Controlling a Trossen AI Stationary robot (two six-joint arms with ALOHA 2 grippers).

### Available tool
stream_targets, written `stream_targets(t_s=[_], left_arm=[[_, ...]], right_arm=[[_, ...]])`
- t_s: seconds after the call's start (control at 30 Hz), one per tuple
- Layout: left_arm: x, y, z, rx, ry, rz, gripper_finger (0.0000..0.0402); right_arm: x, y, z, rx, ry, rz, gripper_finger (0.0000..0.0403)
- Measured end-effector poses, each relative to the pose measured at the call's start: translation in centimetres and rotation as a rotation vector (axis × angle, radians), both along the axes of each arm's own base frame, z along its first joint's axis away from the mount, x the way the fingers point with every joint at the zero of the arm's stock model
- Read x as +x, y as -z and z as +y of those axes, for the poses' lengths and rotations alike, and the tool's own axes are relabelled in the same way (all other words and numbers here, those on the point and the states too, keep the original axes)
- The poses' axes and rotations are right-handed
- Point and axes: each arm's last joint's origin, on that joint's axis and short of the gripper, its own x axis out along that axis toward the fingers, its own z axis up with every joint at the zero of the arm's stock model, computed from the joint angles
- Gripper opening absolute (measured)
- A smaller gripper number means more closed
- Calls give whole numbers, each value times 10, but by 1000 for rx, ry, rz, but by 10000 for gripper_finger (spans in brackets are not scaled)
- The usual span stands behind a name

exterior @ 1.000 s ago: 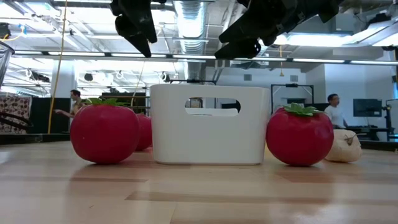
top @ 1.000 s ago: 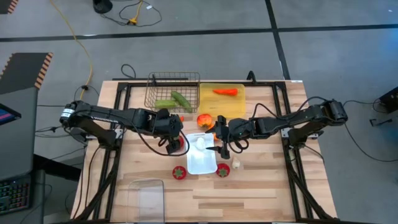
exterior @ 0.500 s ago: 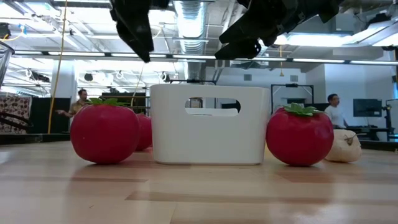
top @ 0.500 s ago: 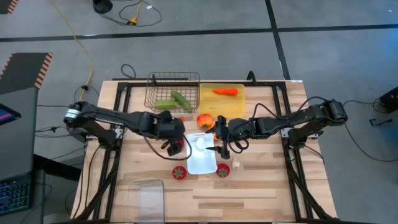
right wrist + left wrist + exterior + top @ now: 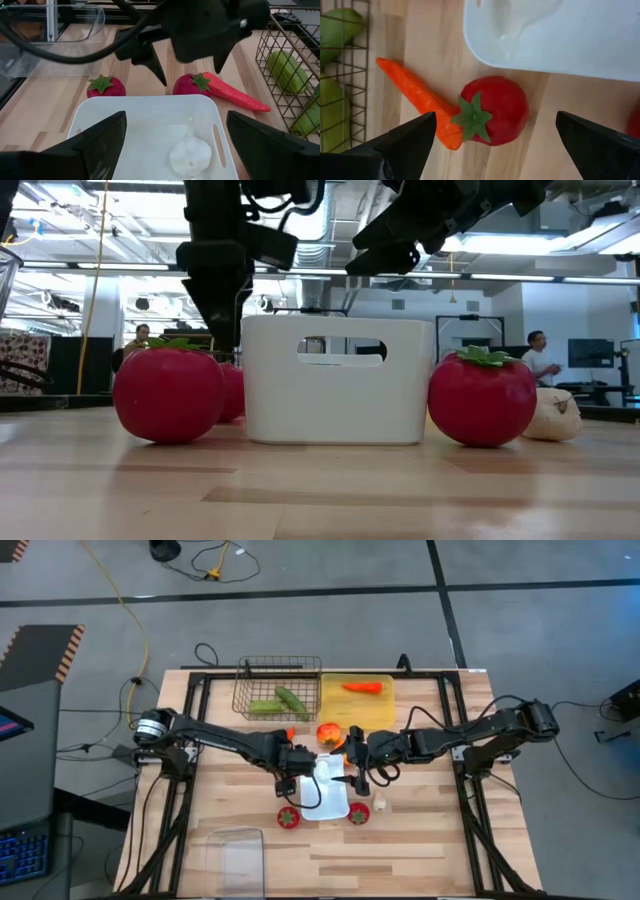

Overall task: Sort produce into baskets
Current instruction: Put the top left red tomato into the transparent bin

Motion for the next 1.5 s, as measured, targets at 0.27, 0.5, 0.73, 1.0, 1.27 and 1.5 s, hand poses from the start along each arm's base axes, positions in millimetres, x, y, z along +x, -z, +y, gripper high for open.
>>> stream_targets(t_s=[0.27,0.5,0.73,1.0,1.27,1.5], left_arm=[[1,1,11,4,-14,3,396],[3,0,11,4,-4,-8,396],[3,0,12,30,7,-8,396],[8,14,9,8,20,29,396],[12,26,9,12,38,67,396],[10,39,9,11,20,96,396]], right_arm=[[0,0,0,0,0,1,372],[0,0,0,0,-1,1,372],[0,0,0,0,-1,1,372],[0,0,0,1,-2,2,372],[0,0,0,1,-4,5,372],[0,0,0,1,-4,1,372]])
